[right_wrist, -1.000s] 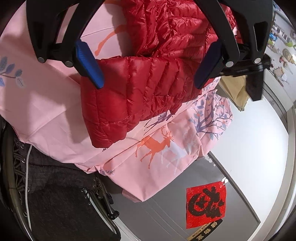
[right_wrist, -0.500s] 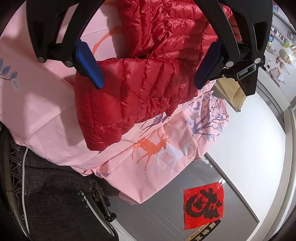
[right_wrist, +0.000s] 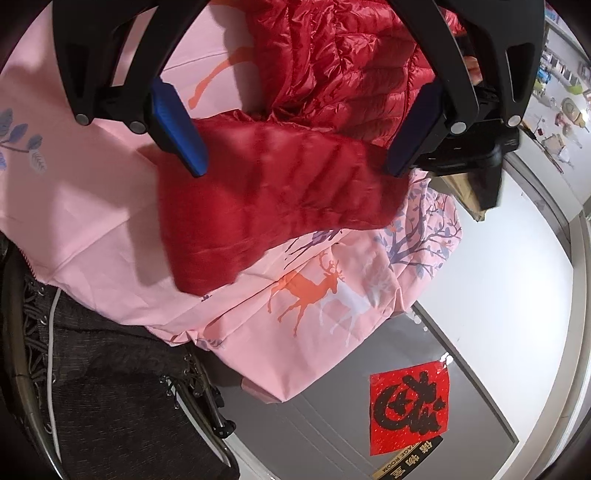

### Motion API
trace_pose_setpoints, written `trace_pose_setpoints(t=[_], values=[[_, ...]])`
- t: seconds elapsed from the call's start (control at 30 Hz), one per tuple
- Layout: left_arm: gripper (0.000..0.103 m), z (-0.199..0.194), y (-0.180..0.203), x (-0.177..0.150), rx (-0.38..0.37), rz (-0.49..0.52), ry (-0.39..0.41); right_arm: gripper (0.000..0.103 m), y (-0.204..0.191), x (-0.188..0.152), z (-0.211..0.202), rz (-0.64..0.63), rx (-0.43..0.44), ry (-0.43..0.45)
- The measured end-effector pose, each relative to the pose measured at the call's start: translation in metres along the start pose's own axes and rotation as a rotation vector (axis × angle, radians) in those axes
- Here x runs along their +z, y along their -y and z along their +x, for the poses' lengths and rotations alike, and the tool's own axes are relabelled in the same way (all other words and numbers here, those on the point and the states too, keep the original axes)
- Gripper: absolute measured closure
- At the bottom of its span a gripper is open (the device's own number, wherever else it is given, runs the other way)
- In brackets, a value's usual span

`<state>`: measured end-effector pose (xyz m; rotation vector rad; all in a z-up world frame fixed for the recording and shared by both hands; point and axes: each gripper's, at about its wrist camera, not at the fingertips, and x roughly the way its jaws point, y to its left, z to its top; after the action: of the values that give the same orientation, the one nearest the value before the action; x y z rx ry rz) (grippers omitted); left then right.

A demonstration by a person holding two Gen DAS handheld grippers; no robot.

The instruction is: Fold large clothes

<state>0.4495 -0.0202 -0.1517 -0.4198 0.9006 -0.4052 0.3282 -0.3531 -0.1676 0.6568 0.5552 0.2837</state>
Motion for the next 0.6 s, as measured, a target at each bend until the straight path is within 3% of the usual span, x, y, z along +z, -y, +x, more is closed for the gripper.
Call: trace_pose_setpoints(t=[0.2, 0.37, 0.5, 0.6], values=[[0.095, -0.072, -0.017, 0.019, 0.058, 0.018, 0.115, 0.008, -0.006, -0.001, 0.002, -0.023, 0.013, -0.017], [0.095, -0.126, -0.054, 0.020, 0.129, -0.014, 0.202, 0.008, -0.016, -0.005, 0.006, -0.068, 0.025, -0.037], [0.095, -0.139, -0.084, 0.008, 0.151, -0.054, 0.202, 0.008, -0.024, -0.011, 0.012, -0.103, 0.030, -0.068], [0.094, -0.128, -0.109, -0.012, 0.138, -0.092, 0.158, 0.021, -0.034, -0.017, 0.022, -0.155, 0.023, -0.120]])
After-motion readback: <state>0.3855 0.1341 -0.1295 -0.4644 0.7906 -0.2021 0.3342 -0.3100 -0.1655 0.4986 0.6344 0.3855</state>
